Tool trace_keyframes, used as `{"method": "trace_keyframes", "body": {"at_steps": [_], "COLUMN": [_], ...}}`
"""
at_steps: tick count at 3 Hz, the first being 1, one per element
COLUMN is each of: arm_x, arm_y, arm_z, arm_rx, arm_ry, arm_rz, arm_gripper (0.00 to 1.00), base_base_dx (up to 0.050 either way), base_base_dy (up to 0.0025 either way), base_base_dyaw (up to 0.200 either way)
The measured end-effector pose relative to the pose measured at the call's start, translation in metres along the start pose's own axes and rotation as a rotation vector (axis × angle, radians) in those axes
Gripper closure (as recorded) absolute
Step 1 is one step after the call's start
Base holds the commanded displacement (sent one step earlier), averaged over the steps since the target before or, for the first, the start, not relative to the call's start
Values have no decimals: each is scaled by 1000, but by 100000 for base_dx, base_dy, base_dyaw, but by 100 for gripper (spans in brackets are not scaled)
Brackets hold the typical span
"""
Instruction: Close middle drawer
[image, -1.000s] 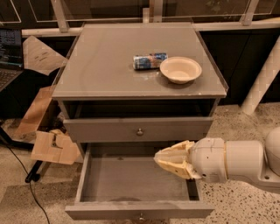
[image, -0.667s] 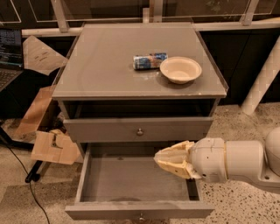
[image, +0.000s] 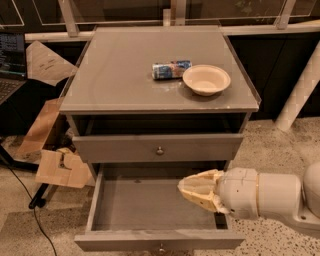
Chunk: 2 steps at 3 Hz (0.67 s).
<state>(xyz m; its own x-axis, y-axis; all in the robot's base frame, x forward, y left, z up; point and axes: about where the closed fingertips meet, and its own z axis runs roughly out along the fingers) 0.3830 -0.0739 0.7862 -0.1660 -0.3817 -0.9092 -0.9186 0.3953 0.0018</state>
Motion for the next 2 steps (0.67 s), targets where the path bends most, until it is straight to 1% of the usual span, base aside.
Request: {"method": "trace_keyframes", "body": {"at_steps": [1, 2], "arm_x": [29, 68], "arm_y": [-3, -10], "arm_z": [7, 17], "arm_rx": [25, 34], "arm_ry": [-24, -40], "arm_rz": [23, 53], "arm_gripper": [100, 100], "base_base_dx": [0, 0], "base_base_dy": [0, 0], "base_base_dyaw": [0, 0]}}
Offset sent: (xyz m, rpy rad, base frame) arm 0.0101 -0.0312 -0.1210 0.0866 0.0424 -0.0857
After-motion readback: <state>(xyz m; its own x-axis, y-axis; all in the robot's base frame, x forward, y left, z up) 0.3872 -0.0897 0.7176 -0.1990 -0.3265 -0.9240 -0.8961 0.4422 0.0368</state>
